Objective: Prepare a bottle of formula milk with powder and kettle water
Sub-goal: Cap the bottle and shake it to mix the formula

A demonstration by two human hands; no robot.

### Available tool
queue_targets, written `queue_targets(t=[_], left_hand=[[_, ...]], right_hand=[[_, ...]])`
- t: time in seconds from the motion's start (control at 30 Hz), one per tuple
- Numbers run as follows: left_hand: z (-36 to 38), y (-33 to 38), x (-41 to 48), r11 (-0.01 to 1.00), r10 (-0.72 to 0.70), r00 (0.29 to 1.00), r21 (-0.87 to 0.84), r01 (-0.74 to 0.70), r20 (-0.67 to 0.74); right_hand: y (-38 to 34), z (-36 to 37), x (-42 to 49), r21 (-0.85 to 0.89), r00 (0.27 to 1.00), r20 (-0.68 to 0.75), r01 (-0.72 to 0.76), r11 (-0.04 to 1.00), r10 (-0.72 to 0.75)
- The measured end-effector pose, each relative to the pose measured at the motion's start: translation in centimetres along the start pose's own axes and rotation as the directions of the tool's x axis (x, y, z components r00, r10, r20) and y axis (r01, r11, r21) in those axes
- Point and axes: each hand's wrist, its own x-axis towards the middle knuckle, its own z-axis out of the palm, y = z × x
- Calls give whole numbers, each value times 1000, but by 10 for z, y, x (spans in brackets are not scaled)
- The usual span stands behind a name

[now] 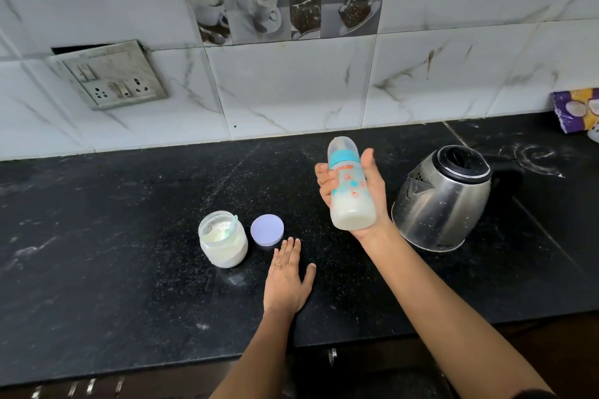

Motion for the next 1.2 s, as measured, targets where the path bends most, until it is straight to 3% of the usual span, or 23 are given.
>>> queue_targets(t=[0.17, 0.3, 0.43, 0.6, 0.67, 0.73, 0.8, 0.87, 0.93, 1.1, 1.2], left_hand=[[0, 0, 0, 1000, 1, 1000, 5, -1, -2], [-1, 1, 0, 1000, -5, 1000, 2, 5, -1], [-1, 1, 0, 1000, -6, 1000, 2, 6, -2], [-1, 1, 0, 1000, -9, 1000, -4, 9, -1], [-1, 1, 0, 1000, -5, 1000, 2, 5, 0], [-1, 2, 0, 1000, -5, 1000, 9, 5, -2], [-1, 2, -1, 1000, -8, 1000, 7, 8, 2], [-1, 1, -2, 1000, -9, 1000, 4, 9, 2], [0, 1, -1, 1000, -7, 1000, 2, 7, 0], [-1, 2, 0, 1000, -7, 1000, 6, 7, 4], [-1, 1, 0, 1000, -6, 1000, 7, 6, 0]], right_hand=[[-2, -3, 1, -166, 970, -180, 136, 977, -165], [-8, -2, 2, -313, 948, -192, 186, 931, -253], [-15, 5, -1, -365, 957, -216, 107, 925, -196], [-17, 6, -3, -533, 974, -10, 186, 825, -226], [-18, 4, 4, -462, 961, -75, 202, 864, -265], [-23, -2, 12, -279, 919, -263, 219, 935, -293], [-23, -5, 11, -167, 906, -360, 173, 971, -223], [-18, -7, 4, -191, 958, -271, 40, 981, -92], [-15, -10, 1, -228, 987, -158, 3, 974, -40], [-15, -16, 9, 140, 986, -163, 53, 989, -30], [-14, -14, 6, -42, 997, -45, -64, 997, 62]])
